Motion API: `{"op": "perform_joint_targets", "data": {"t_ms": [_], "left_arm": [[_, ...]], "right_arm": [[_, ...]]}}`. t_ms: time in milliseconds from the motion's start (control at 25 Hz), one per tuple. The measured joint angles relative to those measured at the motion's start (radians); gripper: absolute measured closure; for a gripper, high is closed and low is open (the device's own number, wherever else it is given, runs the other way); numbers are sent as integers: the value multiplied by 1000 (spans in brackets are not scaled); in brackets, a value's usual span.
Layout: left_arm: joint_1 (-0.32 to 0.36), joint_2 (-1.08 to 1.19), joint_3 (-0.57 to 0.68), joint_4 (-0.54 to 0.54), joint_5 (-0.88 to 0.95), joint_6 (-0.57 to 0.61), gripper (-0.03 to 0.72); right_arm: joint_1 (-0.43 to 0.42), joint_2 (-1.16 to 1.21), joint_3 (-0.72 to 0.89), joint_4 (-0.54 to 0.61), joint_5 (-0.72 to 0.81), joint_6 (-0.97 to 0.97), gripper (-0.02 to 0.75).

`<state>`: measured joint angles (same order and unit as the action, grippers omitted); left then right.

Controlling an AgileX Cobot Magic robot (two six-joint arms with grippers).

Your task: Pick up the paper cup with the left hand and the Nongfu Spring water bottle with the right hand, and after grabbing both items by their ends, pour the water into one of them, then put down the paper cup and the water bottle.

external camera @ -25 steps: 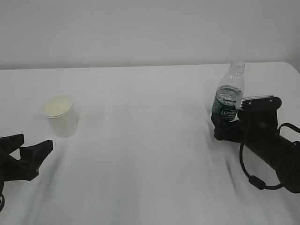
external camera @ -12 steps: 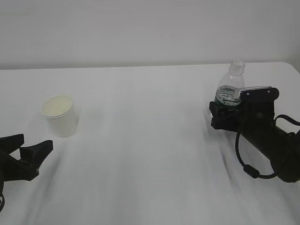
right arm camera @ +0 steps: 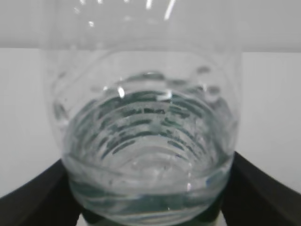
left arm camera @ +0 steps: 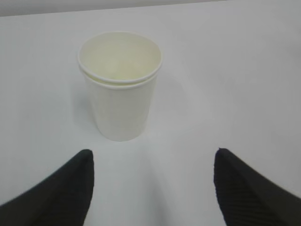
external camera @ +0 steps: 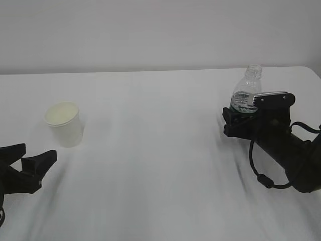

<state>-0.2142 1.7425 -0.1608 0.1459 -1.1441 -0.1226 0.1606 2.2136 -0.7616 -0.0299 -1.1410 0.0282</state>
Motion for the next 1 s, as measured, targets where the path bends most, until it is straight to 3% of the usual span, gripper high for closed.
{"op": "perform_joint_targets", "data": {"t_ms": [720,1000], "left_arm": [[0,0,0,0,0,0,114],[0,0,0,0,0,0,113]], "right_arm": [[0,7,-17,0,0,0,152],[0,7,-17,0,0,-1,272]]}}
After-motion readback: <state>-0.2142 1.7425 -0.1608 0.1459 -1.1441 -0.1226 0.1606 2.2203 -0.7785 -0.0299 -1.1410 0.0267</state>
